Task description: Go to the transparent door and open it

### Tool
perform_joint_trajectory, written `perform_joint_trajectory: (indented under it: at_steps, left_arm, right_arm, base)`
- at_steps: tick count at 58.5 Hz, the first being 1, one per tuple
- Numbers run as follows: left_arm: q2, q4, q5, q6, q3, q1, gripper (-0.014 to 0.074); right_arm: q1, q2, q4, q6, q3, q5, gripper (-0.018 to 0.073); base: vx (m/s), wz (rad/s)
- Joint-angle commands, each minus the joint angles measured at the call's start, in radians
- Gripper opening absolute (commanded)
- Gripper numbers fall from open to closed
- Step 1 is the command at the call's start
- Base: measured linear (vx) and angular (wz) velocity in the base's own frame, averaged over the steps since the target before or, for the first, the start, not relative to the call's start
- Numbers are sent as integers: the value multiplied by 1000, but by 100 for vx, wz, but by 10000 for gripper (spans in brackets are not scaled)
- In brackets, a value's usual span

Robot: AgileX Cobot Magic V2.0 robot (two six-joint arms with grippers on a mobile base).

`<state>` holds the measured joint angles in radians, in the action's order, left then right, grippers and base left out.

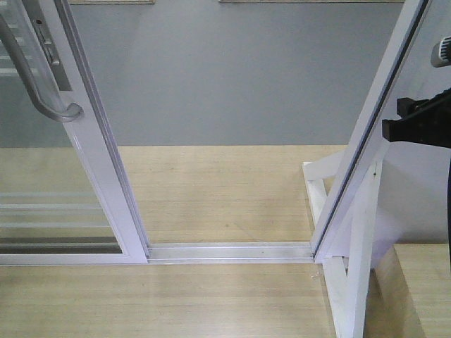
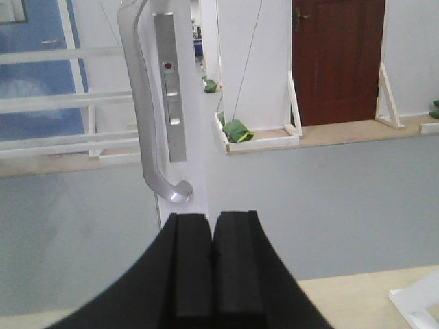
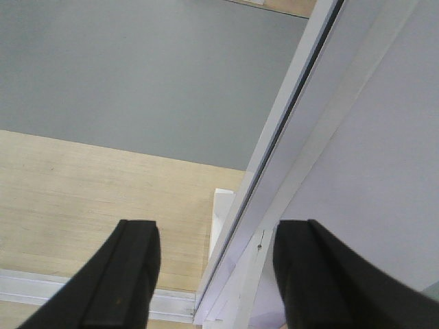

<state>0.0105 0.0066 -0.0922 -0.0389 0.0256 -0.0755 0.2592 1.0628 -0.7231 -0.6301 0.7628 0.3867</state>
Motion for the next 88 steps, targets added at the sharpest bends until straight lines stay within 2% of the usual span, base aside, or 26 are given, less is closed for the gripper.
perform_joint_trajectory:
  at_steps: [1,44,51,54,58,62,63,68,75,81,85,88]
  left_arm:
    - [-11,-12,36,0,15,-5,-6]
    - [-11,-12,21,0,15,-5,-6]
    - [-11,-12,21,0,15,-5,-6]
    - [-11,-12,21,0,15,-5,-6]
    - [-11,-12,21,0,15,-5,-6]
    - [-11,-12,21,0,15,-5,-6]
    - [-11,-12,21,0,15,-5,-6]
    - [-11,-12,21,0,15,-5,-6]
    - [-11,-12,21,0,15,-5,-6]
    - [-11,-12,21,0,15,-5,-6]
    - [-11,-12,21,0,15,-5,-6]
    - [-11,-12,21,0,15,-5,-6]
  right_arm:
    - [-3,-20,-33,6,28,-52,438]
    - [-3,-20,-34,6,28,-49,424]
    - [-5,-21,-23,6,28,-47,328]
    - [-12,-29,-3,8,28,-47,253]
    - [-37,-55,80,21,28,-47,133]
    - [-81,-96,198,69,28,-39,-6]
    - [-97,-110,228,95,28,-37,-16]
    - [-168,-167,336,246,28,-32,-12]
    - [-263,-246,483,556,23,-58,-10]
    - [-319,-342,571,754,-62,-209,-8]
    - [-345,-407,613,804,-162,-357,-7]
    - [-355,-458,625,803,-249,-466,-6]
  base:
    - [0,0]
    - [0,0]
    - [0,0]
    - [0,0]
    - [0,0]
    - [0,0]
    - [0,0]
    - [0,0]
    - [0,0]
    - [0,0]
    - [0,0]
    - [0,0]
